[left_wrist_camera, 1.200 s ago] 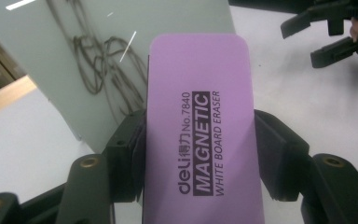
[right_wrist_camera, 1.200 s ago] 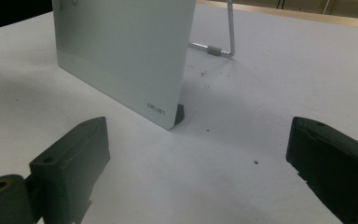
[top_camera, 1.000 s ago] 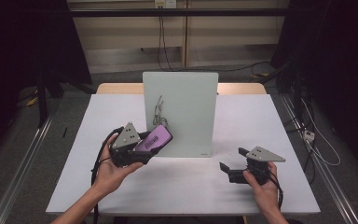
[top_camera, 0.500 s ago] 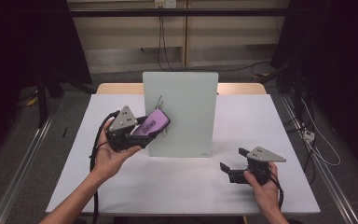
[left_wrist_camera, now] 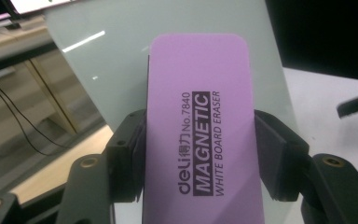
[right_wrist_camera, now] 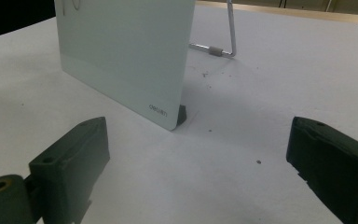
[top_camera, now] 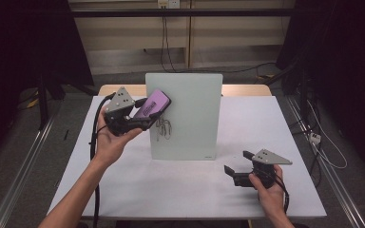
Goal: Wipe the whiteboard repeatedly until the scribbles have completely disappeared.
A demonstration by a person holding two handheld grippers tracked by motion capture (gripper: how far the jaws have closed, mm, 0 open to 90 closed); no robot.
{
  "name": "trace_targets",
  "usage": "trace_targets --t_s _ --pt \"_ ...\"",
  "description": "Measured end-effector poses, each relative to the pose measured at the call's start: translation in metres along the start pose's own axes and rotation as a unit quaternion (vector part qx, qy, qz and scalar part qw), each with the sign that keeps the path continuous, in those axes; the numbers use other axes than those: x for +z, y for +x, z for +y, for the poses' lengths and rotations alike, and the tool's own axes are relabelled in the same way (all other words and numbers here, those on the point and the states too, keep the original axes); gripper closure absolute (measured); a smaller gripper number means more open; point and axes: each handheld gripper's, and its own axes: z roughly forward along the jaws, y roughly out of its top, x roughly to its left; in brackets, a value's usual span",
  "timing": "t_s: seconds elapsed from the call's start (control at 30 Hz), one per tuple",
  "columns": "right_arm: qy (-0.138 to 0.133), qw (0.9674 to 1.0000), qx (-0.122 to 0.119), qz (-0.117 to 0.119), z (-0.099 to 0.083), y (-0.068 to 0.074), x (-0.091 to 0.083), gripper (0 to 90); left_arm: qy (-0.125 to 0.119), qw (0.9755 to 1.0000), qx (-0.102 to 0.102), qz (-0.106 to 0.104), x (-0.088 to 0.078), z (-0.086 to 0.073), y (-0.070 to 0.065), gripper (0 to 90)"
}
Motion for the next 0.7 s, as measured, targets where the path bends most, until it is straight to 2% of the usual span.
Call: trace_targets --t_s 0.23,0.37,0.53,0.7 --pt "0.003 1.0000 0.001 0.001 0.000 0.000 0.000 5.8 -0.003 1.0000 0.004 0.002 0.008 0.009 0.011 41.2" --pt "0.003 1.0000 0.001 0.002 0.000 0.000 0.000 5.8 0.000 0.9997 0.024 0.006 0.010 0.013 0.010 41.2" --pt "0.006 1.0000 0.000 0.006 -0.001 0.000 0.001 5.7 0.004 0.9991 0.041 0.010 0.015 0.012 0.008 41.2" --pt "0.005 1.0000 0.000 0.006 -0.001 0.000 0.001 5.6 0.015 0.9974 0.065 0.024 0.017 0.012 0.005 41.2"
